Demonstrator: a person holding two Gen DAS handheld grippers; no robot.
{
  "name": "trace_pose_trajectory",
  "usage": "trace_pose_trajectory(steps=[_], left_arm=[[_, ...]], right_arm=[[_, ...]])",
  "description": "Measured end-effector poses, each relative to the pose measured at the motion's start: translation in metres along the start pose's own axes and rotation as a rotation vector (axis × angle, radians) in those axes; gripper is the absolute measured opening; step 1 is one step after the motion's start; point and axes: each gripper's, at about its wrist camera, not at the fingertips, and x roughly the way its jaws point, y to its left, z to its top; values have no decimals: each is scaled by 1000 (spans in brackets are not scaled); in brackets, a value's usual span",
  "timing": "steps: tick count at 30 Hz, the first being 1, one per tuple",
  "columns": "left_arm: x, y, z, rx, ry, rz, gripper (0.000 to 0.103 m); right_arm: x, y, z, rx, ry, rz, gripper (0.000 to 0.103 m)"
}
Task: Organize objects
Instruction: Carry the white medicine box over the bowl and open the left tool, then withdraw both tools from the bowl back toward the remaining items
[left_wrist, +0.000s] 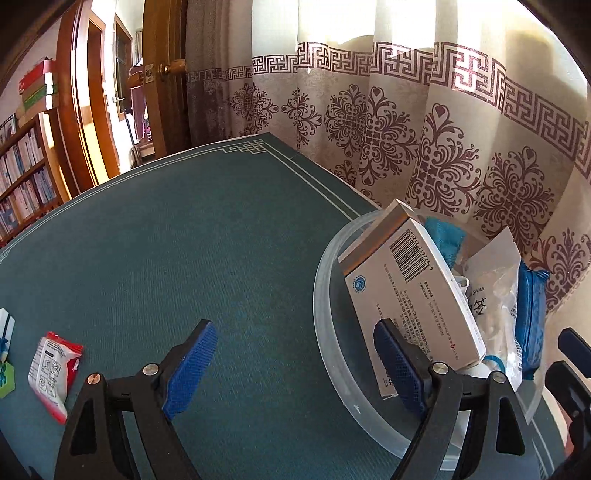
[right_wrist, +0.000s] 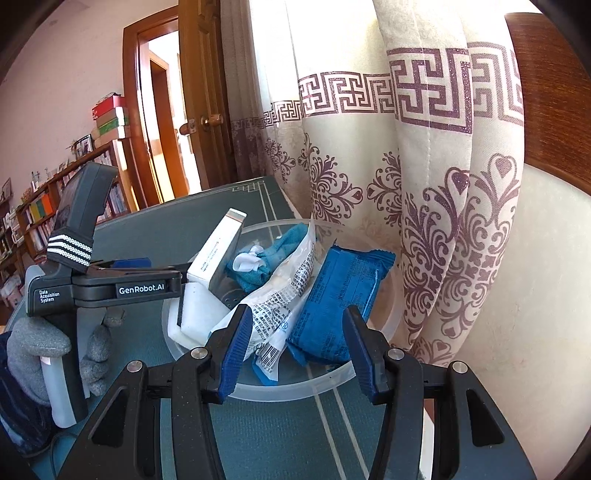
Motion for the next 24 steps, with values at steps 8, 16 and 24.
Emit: trace_pose_trajectory(steps=[8,16,24], left_arm=[[-18,8,0,-28,-36,-8,92],[-40,11,-7,-11,-80,29,95],[-59,25,-21,-34,-92,42,97]], right_arm=[[-1,0,0,4,-10,-4,53],[-7,7,0,-7,-23,0,53],[-9,20,-5,-30,-13,18,53]])
